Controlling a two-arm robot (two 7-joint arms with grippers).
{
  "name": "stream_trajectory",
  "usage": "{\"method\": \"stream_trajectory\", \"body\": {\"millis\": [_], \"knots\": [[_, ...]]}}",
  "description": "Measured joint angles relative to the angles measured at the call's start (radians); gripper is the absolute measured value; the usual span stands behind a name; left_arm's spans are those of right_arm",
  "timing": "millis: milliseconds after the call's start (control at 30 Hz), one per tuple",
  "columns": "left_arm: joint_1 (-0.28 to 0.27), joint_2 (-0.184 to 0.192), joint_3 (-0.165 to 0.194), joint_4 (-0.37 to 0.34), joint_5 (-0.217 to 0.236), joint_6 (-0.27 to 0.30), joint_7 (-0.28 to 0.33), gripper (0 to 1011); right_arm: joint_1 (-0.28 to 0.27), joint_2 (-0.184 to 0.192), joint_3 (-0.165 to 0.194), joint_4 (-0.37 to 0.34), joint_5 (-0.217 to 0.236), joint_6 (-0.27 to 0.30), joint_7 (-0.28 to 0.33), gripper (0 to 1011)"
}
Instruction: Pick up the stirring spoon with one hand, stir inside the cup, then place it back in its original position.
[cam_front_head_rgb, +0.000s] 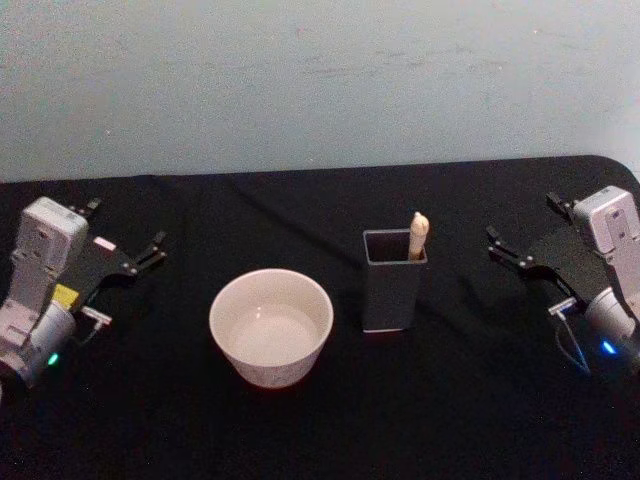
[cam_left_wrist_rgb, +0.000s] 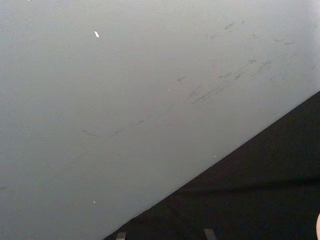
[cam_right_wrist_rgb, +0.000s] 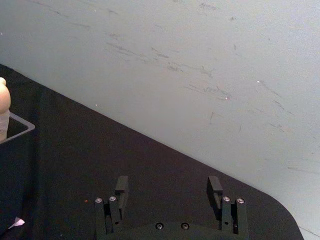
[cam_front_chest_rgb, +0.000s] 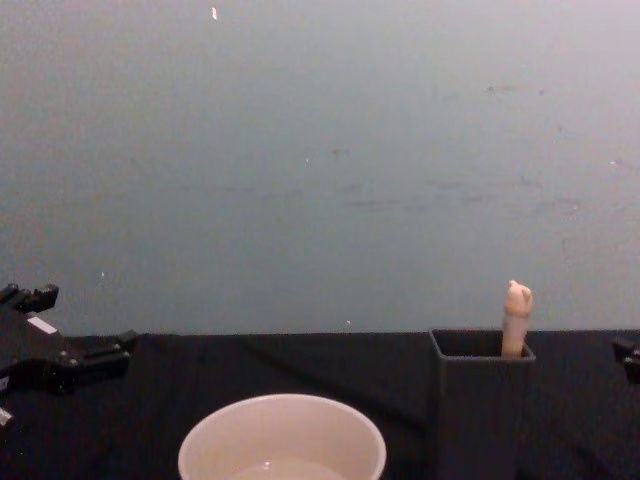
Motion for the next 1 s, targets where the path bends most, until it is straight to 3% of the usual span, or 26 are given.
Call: {"method": "stream_trajectory", "body": {"millis": [633,833,1000], "knots": [[0.000,0.000,0.000,0.000,0.000,0.000,0.000,1002,-0.004,-0.002,0.008,-0.004,0.001,0.000,0.013,1002],[0.000,0.000,0.000,0.000,0.000,0.000,0.000,1001,-0.030,0.005,0.036,-0.048,0.043,0.011,0.070,1002],[0.000,0.000,0.000,0.000,0.000,0.000,0.000,1001,-0.075,0.025,0.074,-0.118,0.127,0.035,0.149,1002]]}}
